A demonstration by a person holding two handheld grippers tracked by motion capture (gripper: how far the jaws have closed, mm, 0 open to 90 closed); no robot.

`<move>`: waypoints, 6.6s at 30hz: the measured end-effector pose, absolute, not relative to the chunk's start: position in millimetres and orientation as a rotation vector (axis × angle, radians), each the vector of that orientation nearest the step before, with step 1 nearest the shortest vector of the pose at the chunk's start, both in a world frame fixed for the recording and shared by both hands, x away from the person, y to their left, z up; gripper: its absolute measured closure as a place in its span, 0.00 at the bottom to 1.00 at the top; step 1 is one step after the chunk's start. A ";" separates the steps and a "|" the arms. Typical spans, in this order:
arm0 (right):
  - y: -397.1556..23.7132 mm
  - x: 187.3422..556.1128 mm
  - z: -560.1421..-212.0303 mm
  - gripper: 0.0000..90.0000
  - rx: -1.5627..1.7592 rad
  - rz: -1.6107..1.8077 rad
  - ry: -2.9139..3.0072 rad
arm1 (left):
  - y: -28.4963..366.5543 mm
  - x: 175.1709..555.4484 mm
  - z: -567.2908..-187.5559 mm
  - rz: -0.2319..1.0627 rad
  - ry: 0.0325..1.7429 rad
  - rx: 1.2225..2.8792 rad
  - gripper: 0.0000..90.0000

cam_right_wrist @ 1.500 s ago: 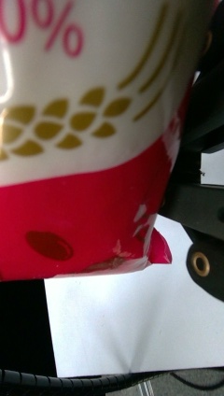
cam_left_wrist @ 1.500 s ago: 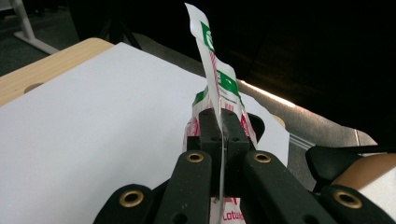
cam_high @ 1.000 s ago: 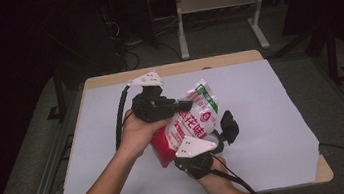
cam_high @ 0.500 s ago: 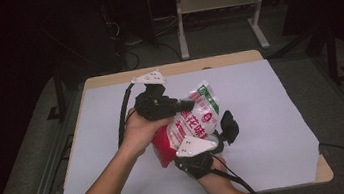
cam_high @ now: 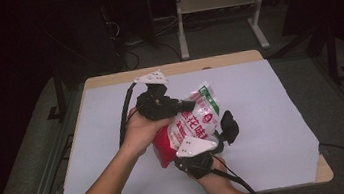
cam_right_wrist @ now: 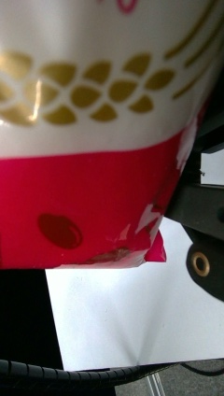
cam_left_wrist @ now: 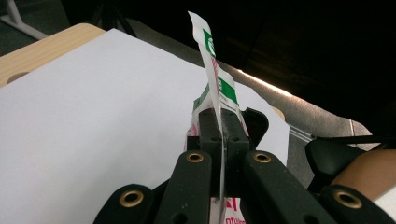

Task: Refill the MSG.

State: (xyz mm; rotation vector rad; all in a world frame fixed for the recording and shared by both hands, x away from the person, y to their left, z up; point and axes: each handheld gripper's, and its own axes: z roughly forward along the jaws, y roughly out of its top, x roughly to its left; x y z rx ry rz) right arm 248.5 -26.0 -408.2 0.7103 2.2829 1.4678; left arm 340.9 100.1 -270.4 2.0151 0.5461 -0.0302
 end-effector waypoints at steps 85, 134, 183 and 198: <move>-29.2 254.0 -413.4 1.00 0.727 1.557 2.334 | 84.2 345.9 -275.3 -0.042 0.568 2.091 1.00; -28.9 254.5 -414.1 1.00 0.736 1.585 2.340 | 77.2 345.8 -276.0 -0.039 0.554 2.122 1.00; -29.0 255.7 -414.1 1.00 0.735 1.598 2.353 | 72.5 345.9 -277.9 -0.042 0.558 2.123 1.00; -28.7 256.9 -413.8 1.00 0.741 1.614 2.352 | 70.3 347.6 -277.2 -0.041 0.552 2.141 1.00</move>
